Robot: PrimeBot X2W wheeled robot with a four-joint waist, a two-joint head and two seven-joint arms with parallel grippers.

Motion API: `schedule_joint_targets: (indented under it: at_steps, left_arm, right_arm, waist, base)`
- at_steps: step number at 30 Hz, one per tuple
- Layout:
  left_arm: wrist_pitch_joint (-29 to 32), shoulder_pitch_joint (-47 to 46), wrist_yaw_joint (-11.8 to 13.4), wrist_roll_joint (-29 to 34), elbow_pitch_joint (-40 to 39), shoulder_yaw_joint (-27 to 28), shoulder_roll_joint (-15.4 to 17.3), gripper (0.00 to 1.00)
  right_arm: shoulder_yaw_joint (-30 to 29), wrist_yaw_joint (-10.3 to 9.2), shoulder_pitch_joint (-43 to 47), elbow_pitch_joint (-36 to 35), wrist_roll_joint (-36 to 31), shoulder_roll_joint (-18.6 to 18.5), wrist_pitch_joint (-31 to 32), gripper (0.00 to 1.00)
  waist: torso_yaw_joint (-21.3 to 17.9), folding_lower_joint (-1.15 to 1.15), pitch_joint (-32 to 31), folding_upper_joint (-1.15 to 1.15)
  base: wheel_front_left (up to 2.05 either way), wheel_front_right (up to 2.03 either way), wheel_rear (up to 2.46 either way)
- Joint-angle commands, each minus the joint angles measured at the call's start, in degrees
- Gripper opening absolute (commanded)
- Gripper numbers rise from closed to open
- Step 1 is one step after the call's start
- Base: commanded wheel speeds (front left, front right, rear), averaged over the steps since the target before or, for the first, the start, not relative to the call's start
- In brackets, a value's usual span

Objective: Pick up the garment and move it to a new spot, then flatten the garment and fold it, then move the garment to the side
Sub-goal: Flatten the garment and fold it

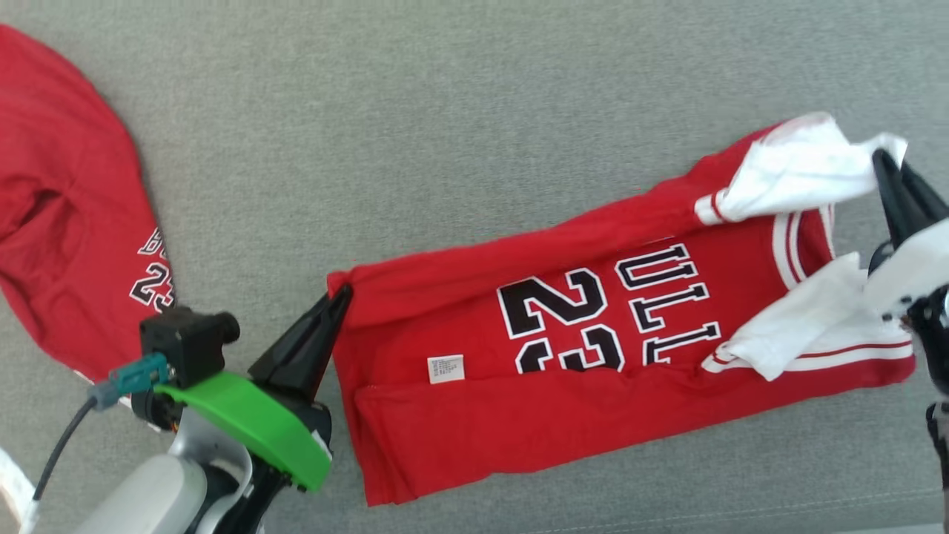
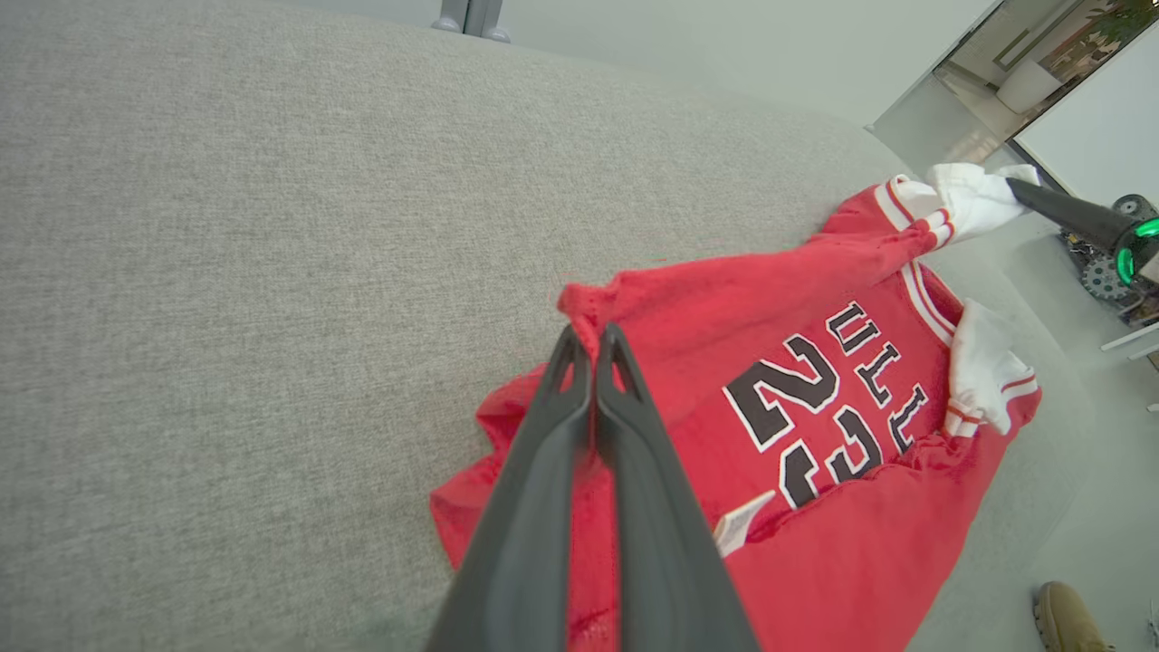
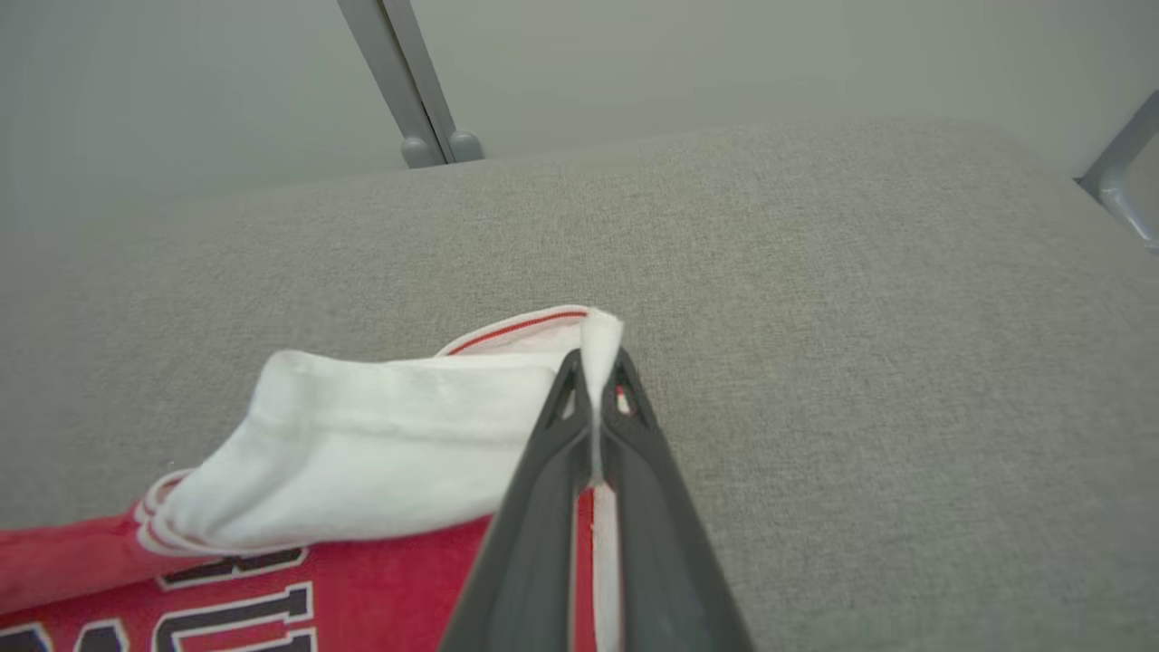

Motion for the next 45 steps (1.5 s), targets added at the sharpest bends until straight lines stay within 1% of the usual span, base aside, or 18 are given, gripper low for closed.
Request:
schedule_joint_targets:
  at_steps: [1, 6, 7, 8, 9, 13, 17, 21, 23, 25, 30, 36, 37, 38, 39, 40, 42, 45]
  left_arm:
    - [-0.4, 1.6, 0.6, -0.6, -0.8, 0.3, 0.6, 0.00]
    - [-1.1, 5.2, 2.5, -0.7, -2.8, 0.2, 1.5, 0.00]
    - [-1.4, 5.8, 2.9, -0.6, -2.8, 0.2, 1.4, 0.42]
    - [-1.6, 6.5, 3.1, -0.4, -2.6, -0.1, 1.3, 1.00]
    - [-1.5, 7.2, 3.3, -0.1, -2.4, -0.6, 1.4, 1.00]
    - [-3.9, 10.1, 4.6, 1.2, -1.8, -0.9, 1.5, 1.00]
    - [-12.1, 13.6, 7.7, 4.1, -2.2, 2.4, 1.0, 1.00]
    - [-15.3, 15.7, 9.4, 9.3, -2.4, 6.2, -0.7, 1.00]
    - [-15.6, 16.6, 9.4, 11.8, -2.4, 8.2, -3.5, 1.00]
    - [-15.6, 17.6, 8.8, 15.0, -2.2, 10.6, -6.1, 1.00]
    - [-15.6, 20.6, 4.0, 21.4, -0.2, 16.3, -13.5, 1.00]
    - [-15.6, 24.1, -2.3, 27.6, 3.1, 24.2, -21.3, 1.00]
    - [-15.6, 24.5, -3.3, 28.3, 3.8, 25.1, -22.3, 1.00]
    - [-15.6, 24.6, -4.6, 29.1, 4.5, 26.3, -23.5, 1.00]
    - [-15.6, 24.8, -5.8, 29.8, 5.1, 27.4, -24.6, 1.00]
    - [-15.6, 25.0, -6.5, 30.2, 5.6, 28.0, -25.1, 1.00]
    - [-15.6, 25.3, -8.3, 31.8, 6.8, 29.7, -26.6, 1.00]
    - [-15.6, 25.9, -9.9, 32.9, 8.1, 31.5, -28.0, 1.00]
  right_arm:
    - [-0.6, -0.09, 1.8, -1.2, 0.6, 0.8, 0.2, 0.00]
    - [-1.5, -0.09, 7.0, -3.4, 0.4, 3.9, 1.3, 0.00]
    - [-1.6, -0.09, 7.4, -3.2, 0.0, 4.5, 1.5, 0.00]
    - [-1.0, -0.08, 7.8, -2.9, -0.5, 4.7, 1.5, 0.43]
    - [-0.5, -0.08, 8.2, -2.4, -0.7, 4.6, 1.8, 1.00]
    - [0.0, -0.08, 8.8, -1.4, -2.0, 4.2, 2.3, 1.00]
    - [-1.4, -0.09, 7.5, -1.6, -2.8, 3.3, 3.5, 1.00]
    - [-0.9, -0.06, 5.0, 0.7, -4.3, 3.3, 6.1, 1.00]
    - [-0.4, -0.09, 3.8, 2.9, -5.7, 2.7, 7.5, 1.00]
    - [-0.2, -0.09, 3.0, 6.0, -6.6, 2.7, 9.1, 1.00]
    - [0.5, -0.08, 3.3, 12.1, -7.7, 2.8, 11.7, 1.00]
    - [4.4, 0.12, 3.3, 16.8, -1.6, 4.4, 11.4, 1.00]
    - [4.7, 0.12, 3.2, 17.4, -0.8, 4.3, 11.1, 0.94]
    - [5.1, 0.12, 3.0, 18.1, -0.1, 4.0, 10.8, 0.47]
    - [5.2, 0.12, 2.9, 18.8, 0.4, 3.7, 10.4, 0.07]
    - [5.4, 0.11, 2.9, 19.2, 0.7, 3.5, 10.1, 0.00]
    - [5.0, -0.05, 2.8, 20.2, 1.1, 2.5, 9.0, 0.00]
    - [1.8, -0.12, 1.5, 21.7, 0.5, 0.9, 6.2, 0.00]
  waist:
    - [-1.8, 0.00, -1.6, 0.00]
    - [-2.6, 0.00, -1.7, 0.00]
    - [-2.8, 0.00, -1.7, 0.00]
    - [-2.9, 0.00, -1.7, 0.00]
    - [-2.9, 0.00, -1.8, 0.00]
    - [-3.2, 0.00, -2.2, 0.00]
    - [-3.4, 0.00, -2.7, 0.00]
    - [-3.2, 0.00, -2.5, 0.00]
    - [-2.8, 0.00, -2.5, 0.00]
    - [-2.1, 0.00, -2.5, 0.00]
    - [0.0, 0.00, -3.0, 0.00]
    - [1.4, 0.00, -4.4, 0.00]
    - [1.6, 0.00, -4.7, 0.00]
    - [1.8, 0.00, -4.9, 0.00]
    - [2.1, 0.00, -5.3, 0.00]
    - [2.2, 0.00, -5.5, 0.00]
    - [2.6, 0.00, -6.2, 0.00]
    - [2.8, 0.00, -7.2, 0.00]
  base:
    - [0.00, 0.00, 0.00]
    - [0.00, 0.00, 0.00]
    - [0.00, 0.00, 0.00]
    - [0.00, 0.00, 0.00]
    - [0.00, 0.00, 0.00]
    - [0.00, 0.00, 0.00]
    - [0.00, 0.00, 0.00]
    - [0.00, 0.00, 0.00]
    - [0.00, 0.00, 0.00]
    - [0.00, 0.00, 0.00]
    - [0.00, 0.00, 0.00]
    - [0.00, 0.00, 0.00]
    - [0.00, 0.00, 0.00]
    - [0.00, 0.00, 0.00]
    - [0.00, 0.00, 0.00]
    - [0.00, 0.00, 0.00]
    - [0.00, 0.00, 0.00]
    - [0.00, 0.00, 0.00]
